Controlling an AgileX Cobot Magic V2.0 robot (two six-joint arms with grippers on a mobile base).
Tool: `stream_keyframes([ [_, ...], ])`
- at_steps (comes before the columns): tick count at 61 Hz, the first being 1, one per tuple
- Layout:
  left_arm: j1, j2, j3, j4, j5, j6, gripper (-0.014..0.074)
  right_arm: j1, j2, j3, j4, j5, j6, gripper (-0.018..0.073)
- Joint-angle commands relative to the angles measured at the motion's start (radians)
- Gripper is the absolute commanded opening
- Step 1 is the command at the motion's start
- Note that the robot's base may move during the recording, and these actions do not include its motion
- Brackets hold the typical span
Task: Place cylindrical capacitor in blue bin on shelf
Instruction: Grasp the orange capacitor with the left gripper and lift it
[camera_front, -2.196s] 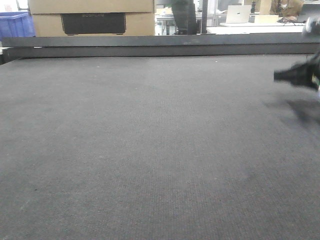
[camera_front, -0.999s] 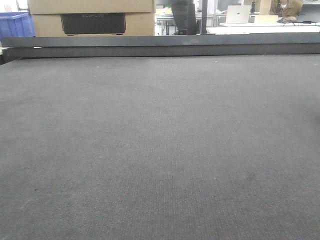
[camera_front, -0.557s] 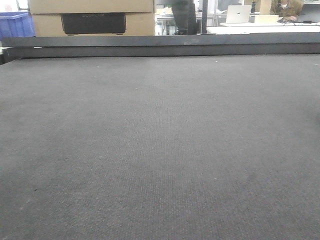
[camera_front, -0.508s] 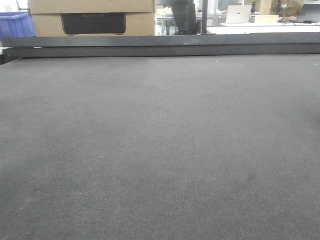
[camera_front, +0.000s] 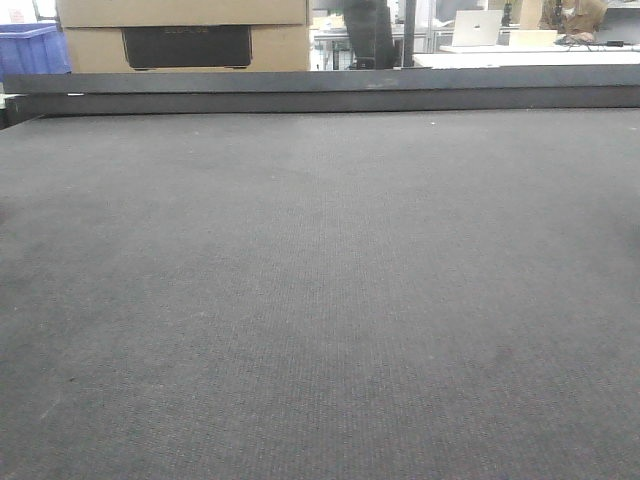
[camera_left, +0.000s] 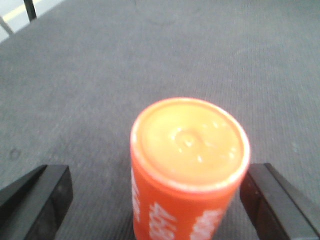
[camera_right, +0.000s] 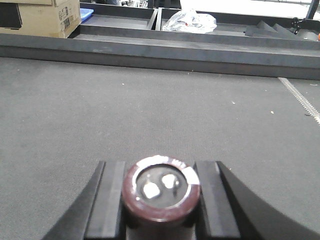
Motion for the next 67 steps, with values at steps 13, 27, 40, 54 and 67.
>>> stream_keyframes([
  [13, 0.001, 0.056, -0.009, -0.001, -0.1, -0.002, 0.058, 0.001, -0.006, 0.001, -0.006, -0.026, -0.001, -0.016],
  [27, 0.001, 0.056, -0.016, -0.001, -0.13, -0.002, 0.0464, 0.001, -0.006, 0.001, -0.006, -0.024, -0.001, -0.016],
  [40, 0.001, 0.056, -0.052, -0.001, -0.084, -0.002, 0.0087, 0.001, -0.006, 0.001, -0.006, -0.018, -0.001, -0.016],
  [54, -0.003, -0.039, -0.06, 0.001, 0.04, -0.002, -0.0111, 0.001, -0.006, 0.001, -0.006, -0.011, -0.001, -0.016],
  [67, -0.057, -0.284, -0.06, 0.08, 0.308, -0.002, -0.0111, 0.001, -0.006, -0.003, -0.004, 0.069, -0.001, -0.016],
])
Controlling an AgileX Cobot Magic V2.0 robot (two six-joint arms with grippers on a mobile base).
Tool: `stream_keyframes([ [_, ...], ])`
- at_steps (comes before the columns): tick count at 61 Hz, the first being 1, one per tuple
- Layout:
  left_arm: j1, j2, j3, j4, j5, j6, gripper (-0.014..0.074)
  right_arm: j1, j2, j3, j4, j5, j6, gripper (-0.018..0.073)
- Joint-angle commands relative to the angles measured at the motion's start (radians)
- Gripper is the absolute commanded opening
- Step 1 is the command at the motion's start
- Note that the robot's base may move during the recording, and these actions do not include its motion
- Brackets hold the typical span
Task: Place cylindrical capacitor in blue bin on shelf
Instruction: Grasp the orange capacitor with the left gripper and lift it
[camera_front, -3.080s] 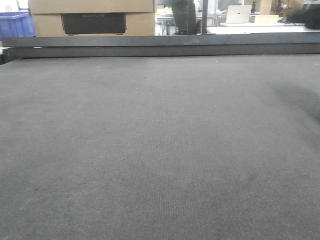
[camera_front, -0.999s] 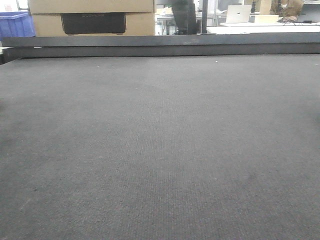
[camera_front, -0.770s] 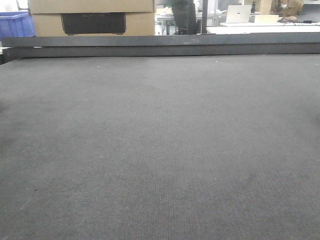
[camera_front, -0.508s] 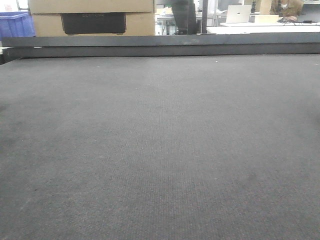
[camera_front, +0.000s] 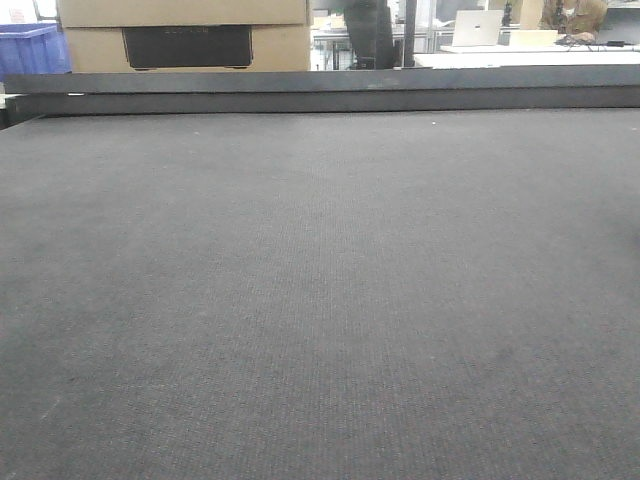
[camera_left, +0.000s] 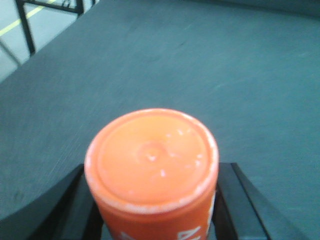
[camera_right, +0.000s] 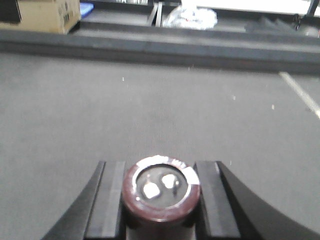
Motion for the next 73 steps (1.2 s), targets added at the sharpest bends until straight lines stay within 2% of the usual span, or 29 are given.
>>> stream_keyframes([
  [1, -0.038, -0.117, -0.009, 0.059, 0.112, -0.002, -0.0111, 0.001, -0.006, -0.003, -0.004, 0.027, -0.001, -0.016],
  [7, -0.09, -0.248, -0.009, 0.11, 0.265, -0.002, -0.0111, 0.001, -0.006, -0.003, 0.001, 0.058, -0.001, -0.016],
  [19, -0.197, -0.456, -0.009, 0.112, 0.527, -0.002, -0.0111, 0.001, -0.006, -0.005, 0.01, 0.077, -0.001, -0.016],
  [26, -0.24, -0.574, -0.009, 0.098, 0.687, -0.002, -0.0111, 0.001, -0.006, -0.043, 0.01, 0.165, -0.001, -0.016],
  [46, -0.252, -0.863, -0.009, 0.072, 1.043, -0.002, -0.0111, 0.095, -0.133, -0.102, 0.055, 0.334, -0.001, -0.016],
  [58, -0.252, -1.006, 0.06, 0.072, 1.051, -0.002, -0.0111, 0.103, -0.293, -0.102, 0.053, 0.425, -0.001, -0.016],
  [73, -0.252, -1.109, 0.123, 0.074, 1.046, -0.002, -0.0111, 0.103, -0.444, -0.102, 0.026, 0.428, -0.003, -0.016],
])
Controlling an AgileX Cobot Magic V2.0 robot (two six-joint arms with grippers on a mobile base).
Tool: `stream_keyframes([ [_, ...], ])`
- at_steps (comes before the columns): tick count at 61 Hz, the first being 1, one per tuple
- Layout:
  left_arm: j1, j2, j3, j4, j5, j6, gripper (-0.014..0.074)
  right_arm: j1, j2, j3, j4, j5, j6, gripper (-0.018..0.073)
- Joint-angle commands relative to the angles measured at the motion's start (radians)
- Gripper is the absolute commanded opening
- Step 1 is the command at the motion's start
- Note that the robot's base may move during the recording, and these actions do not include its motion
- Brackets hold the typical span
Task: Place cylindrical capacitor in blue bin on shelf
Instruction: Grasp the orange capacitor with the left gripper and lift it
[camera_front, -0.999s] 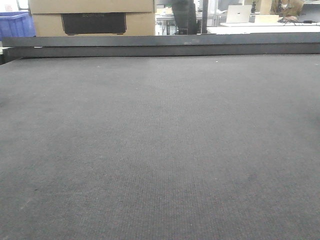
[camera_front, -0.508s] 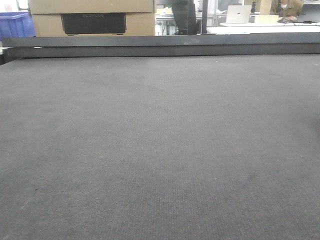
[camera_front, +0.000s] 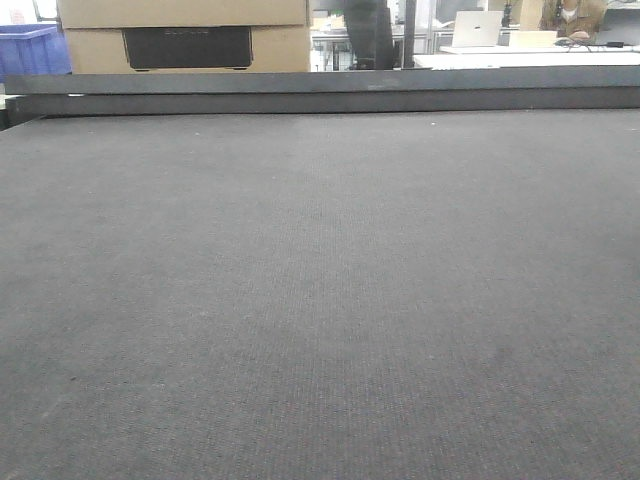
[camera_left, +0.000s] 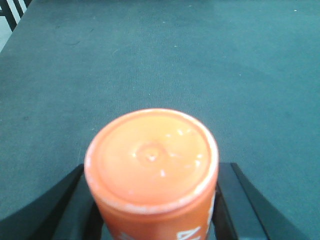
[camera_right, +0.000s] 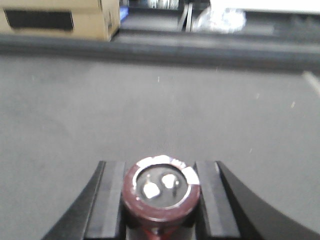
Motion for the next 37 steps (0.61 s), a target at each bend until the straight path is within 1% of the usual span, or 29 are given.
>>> stream_keyframes([
  [1, -0.007, -0.029, 0.005, -0.004, -0.019, -0.003, -0.0111, 0.003, -0.049, -0.009, -0.025, -0.017, -0.003, -0.016],
  [37, -0.007, -0.036, 0.005, 0.003, -0.026, -0.003, -0.0111, 0.003, -0.068, -0.009, -0.025, -0.017, -0.003, -0.016],
])
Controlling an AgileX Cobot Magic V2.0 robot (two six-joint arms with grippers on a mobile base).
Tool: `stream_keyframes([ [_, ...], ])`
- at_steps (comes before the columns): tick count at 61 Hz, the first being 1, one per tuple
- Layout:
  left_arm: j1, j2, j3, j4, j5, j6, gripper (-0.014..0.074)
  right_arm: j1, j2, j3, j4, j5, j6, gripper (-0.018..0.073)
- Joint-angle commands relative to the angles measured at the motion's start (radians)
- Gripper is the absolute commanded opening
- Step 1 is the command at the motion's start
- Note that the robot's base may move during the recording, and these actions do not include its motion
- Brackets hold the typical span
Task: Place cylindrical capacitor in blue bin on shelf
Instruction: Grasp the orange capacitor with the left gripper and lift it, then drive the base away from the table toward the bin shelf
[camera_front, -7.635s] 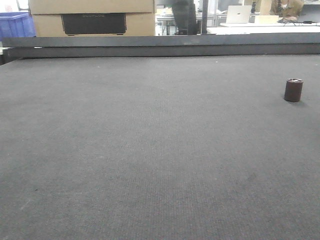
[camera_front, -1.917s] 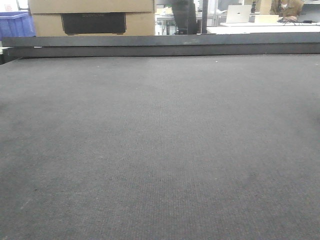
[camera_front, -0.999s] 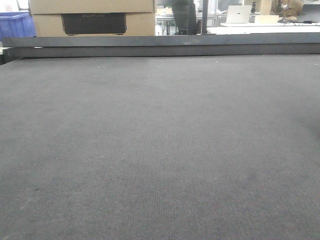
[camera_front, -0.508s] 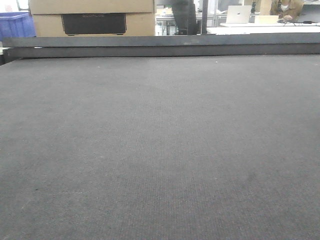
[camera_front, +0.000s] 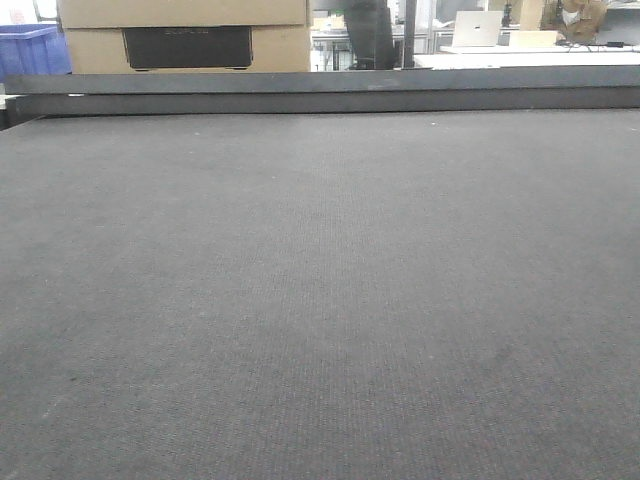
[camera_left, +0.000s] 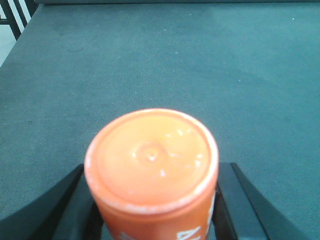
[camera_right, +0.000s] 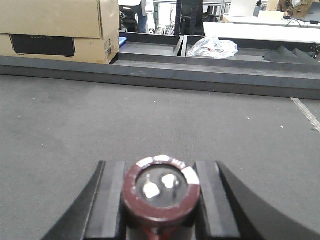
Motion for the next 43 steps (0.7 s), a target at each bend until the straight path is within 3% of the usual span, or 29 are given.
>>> stream_keyframes([
  [1, -0.007, -0.006, 0.001, 0.001, -0.026, -0.003, -0.0111, 0.003, -0.006, -0.009, -0.009, -0.022, -0.003, -0.016],
  [43, -0.007, -0.006, 0.001, 0.001, -0.026, -0.003, -0.0111, 0.003, -0.006, -0.009, -0.009, -0.022, -0.003, -0.016],
])
